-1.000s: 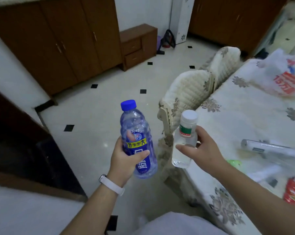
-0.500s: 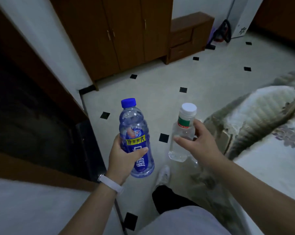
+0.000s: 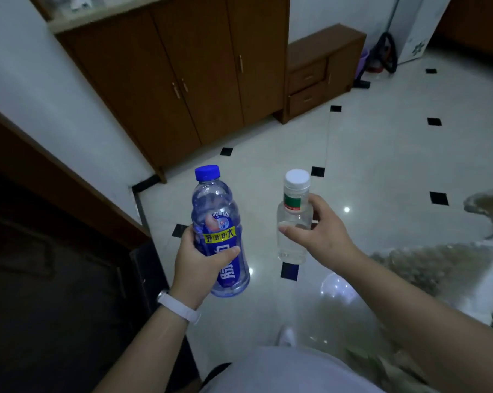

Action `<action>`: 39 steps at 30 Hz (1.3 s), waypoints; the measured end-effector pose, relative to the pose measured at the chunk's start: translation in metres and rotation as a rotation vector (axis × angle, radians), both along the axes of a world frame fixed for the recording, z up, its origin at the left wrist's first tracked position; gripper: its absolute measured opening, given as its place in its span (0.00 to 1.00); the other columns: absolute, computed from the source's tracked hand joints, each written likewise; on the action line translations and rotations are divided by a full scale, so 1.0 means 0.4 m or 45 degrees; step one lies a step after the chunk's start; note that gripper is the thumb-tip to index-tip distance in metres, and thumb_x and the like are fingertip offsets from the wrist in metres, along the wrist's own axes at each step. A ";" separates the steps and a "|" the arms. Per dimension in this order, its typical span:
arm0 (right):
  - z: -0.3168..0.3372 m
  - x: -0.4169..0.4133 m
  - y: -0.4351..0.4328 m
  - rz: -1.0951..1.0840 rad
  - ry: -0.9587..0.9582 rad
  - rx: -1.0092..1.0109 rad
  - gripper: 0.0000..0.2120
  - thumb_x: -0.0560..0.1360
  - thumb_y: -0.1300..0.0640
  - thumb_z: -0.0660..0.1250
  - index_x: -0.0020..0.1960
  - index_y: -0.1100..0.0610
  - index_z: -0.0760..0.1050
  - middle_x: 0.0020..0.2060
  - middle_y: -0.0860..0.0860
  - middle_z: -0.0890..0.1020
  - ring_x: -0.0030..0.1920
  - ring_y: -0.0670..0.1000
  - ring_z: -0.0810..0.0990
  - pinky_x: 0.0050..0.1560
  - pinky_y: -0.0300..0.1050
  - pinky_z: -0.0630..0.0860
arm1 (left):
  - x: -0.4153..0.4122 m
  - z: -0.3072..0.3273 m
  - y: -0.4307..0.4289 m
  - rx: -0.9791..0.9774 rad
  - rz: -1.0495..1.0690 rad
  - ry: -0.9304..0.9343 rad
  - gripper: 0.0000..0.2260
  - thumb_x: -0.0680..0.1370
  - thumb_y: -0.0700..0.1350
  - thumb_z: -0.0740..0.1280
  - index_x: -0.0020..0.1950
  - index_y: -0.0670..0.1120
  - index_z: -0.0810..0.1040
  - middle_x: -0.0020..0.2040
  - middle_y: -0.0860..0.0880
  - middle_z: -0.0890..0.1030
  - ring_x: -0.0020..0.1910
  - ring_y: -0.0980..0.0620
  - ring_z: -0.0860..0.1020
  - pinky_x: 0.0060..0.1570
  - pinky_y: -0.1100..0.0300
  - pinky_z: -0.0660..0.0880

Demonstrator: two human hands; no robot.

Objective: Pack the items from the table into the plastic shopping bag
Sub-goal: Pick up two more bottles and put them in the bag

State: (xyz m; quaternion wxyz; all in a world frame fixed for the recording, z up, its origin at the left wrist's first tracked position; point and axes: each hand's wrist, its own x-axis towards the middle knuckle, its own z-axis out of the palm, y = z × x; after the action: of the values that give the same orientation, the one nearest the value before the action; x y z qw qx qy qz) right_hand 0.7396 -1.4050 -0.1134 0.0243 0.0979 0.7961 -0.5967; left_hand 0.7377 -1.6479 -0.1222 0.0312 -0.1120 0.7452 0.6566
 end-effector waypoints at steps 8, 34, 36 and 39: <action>-0.018 -0.243 0.010 -0.136 -0.036 0.053 0.28 0.66 0.49 0.78 0.63 0.43 0.71 0.50 0.41 0.81 0.49 0.43 0.81 0.54 0.47 0.78 | -0.322 -0.025 0.038 0.059 -0.121 -0.054 0.28 0.63 0.35 0.80 0.59 0.47 0.76 0.51 0.48 0.84 0.48 0.48 0.84 0.49 0.46 0.81; -0.030 -0.779 0.270 -1.141 -0.134 0.116 0.28 0.64 0.48 0.77 0.61 0.39 0.71 0.49 0.42 0.82 0.48 0.39 0.80 0.50 0.41 0.76 | -1.257 -0.074 0.468 0.099 -0.979 -0.139 0.27 0.63 0.34 0.80 0.58 0.47 0.76 0.49 0.50 0.85 0.47 0.50 0.84 0.49 0.46 0.81; -0.062 -0.797 0.335 -1.182 -0.140 0.076 0.27 0.64 0.50 0.78 0.59 0.39 0.72 0.48 0.42 0.82 0.48 0.41 0.81 0.52 0.44 0.77 | -1.276 -0.077 0.544 0.053 -1.043 -0.134 0.27 0.63 0.33 0.80 0.58 0.46 0.76 0.49 0.49 0.85 0.47 0.48 0.84 0.50 0.44 0.81; -0.094 -0.833 0.452 -1.218 -0.120 0.012 0.26 0.63 0.49 0.79 0.58 0.39 0.72 0.47 0.43 0.82 0.48 0.43 0.81 0.54 0.46 0.77 | -1.311 -0.064 0.672 0.002 -1.091 -0.118 0.26 0.63 0.33 0.80 0.57 0.46 0.76 0.49 0.48 0.85 0.47 0.47 0.84 0.50 0.42 0.81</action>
State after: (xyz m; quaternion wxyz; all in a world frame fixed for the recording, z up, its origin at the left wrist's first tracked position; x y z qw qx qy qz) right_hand 0.4065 -1.2243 -0.1510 -0.2174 0.4803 0.6624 -0.5322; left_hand 0.2134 -1.3793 -0.1478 0.3345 0.1782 0.7218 0.5792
